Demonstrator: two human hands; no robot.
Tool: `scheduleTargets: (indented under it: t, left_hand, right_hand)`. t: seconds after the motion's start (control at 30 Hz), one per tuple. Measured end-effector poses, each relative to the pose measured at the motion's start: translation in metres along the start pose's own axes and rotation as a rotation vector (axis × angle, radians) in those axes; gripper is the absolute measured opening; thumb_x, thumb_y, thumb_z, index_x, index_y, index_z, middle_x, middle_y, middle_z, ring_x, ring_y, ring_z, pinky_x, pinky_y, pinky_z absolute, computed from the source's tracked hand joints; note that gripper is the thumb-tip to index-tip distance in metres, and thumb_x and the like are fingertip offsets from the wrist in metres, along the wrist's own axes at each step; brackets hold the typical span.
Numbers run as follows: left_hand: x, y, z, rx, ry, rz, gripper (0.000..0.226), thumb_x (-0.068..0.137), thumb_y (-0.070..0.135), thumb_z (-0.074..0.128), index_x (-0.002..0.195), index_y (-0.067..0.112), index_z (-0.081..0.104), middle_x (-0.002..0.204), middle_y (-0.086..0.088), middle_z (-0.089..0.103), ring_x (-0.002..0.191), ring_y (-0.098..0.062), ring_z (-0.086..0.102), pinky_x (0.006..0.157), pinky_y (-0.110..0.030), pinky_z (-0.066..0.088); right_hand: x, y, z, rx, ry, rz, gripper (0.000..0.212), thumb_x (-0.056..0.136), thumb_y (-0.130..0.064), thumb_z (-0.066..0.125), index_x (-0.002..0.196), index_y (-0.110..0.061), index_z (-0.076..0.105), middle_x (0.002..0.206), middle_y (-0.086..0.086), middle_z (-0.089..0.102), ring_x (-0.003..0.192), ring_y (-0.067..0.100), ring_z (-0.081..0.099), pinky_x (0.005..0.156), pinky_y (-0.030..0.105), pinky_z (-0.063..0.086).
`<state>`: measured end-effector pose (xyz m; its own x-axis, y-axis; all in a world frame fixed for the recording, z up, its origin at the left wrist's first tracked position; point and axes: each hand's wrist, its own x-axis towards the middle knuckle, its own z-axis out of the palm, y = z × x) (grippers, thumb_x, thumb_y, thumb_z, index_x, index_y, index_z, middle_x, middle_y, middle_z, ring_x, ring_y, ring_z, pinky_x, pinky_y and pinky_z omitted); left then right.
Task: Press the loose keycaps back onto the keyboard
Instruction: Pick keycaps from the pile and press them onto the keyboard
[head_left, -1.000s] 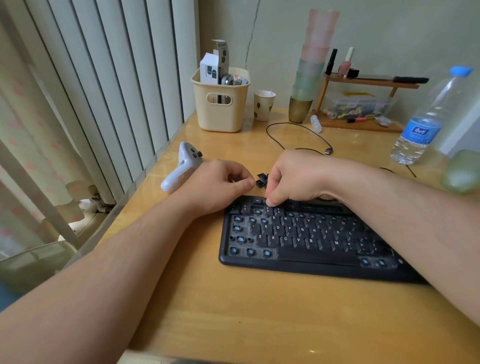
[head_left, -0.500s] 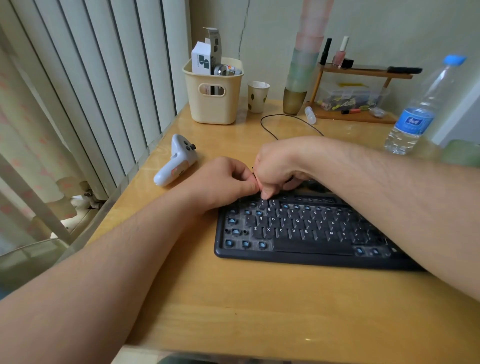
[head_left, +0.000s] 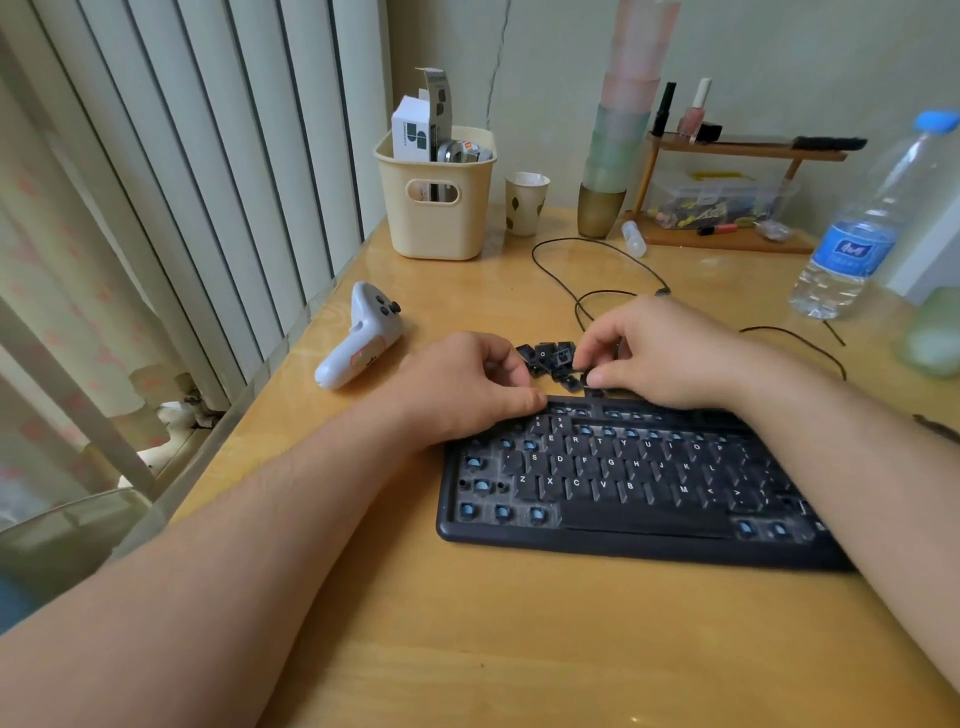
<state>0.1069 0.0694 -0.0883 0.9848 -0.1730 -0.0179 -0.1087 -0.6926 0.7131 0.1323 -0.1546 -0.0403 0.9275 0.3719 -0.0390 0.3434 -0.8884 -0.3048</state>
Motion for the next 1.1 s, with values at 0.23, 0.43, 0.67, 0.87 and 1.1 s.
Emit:
scheduleTargets:
  t: [0.23, 0.43, 0.67, 0.87, 1.1]
  left_hand:
    - [0.0, 0.0, 0.004, -0.125, 0.082, 0.004, 0.043, 0.084, 0.065, 0.072, 0.083, 0.022, 0.07, 0.065, 0.011, 0.064, 0.065, -0.009, 0.06, 0.072, -0.032, 0.051]
    - [-0.004, 0.006, 0.004, -0.058, 0.131, 0.067, 0.033, 0.088, 0.056, 0.072, 0.083, 0.024, 0.072, 0.064, 0.013, 0.063, 0.06, -0.002, 0.055, 0.066, -0.029, 0.048]
    - [-0.008, 0.011, 0.003, -0.053, 0.175, 0.151, 0.016, 0.09, 0.048, 0.072, 0.086, 0.033, 0.072, 0.078, 0.016, 0.069, 0.075, -0.004, 0.061, 0.075, -0.029, 0.053]
    - [-0.016, 0.015, 0.006, -0.076, 0.213, 0.416, 0.028, 0.089, 0.035, 0.08, 0.115, 0.035, 0.07, 0.092, 0.015, 0.073, 0.096, -0.007, 0.067, 0.084, -0.013, 0.043]
    - [-0.02, 0.017, 0.005, -0.148, 0.271, 0.513, 0.025, 0.089, 0.03, 0.082, 0.113, 0.027, 0.076, 0.091, 0.011, 0.074, 0.093, -0.014, 0.069, 0.082, -0.009, 0.041]
  right_hand:
    - [0.005, -0.001, 0.023, -0.028, 0.153, 0.014, 0.014, 0.086, -0.044, 0.08, 0.079, -0.033, 0.076, 0.078, -0.014, 0.064, 0.074, 0.001, 0.055, 0.058, 0.023, 0.037]
    - [0.006, -0.009, 0.021, -0.092, 0.115, 0.03, 0.022, 0.086, -0.05, 0.077, 0.078, -0.03, 0.075, 0.079, -0.011, 0.064, 0.074, 0.002, 0.053, 0.056, 0.023, 0.035]
    - [0.0, -0.011, 0.015, -0.097, 0.111, 0.05, 0.017, 0.093, -0.042, 0.072, 0.081, -0.029, 0.075, 0.083, -0.011, 0.064, 0.082, 0.005, 0.056, 0.059, 0.021, 0.037]
    - [-0.031, -0.016, 0.012, 0.669, 0.19, 0.035, 0.006, 0.092, -0.027, 0.076, 0.089, -0.027, 0.082, 0.086, -0.013, 0.076, 0.08, -0.001, 0.065, 0.073, 0.021, 0.049]
    - [-0.025, -0.016, 0.022, 1.245, 0.02, 0.081, 0.016, 0.093, -0.004, 0.068, 0.108, -0.009, 0.07, 0.081, 0.011, 0.072, 0.068, 0.011, 0.06, 0.064, 0.023, 0.048]
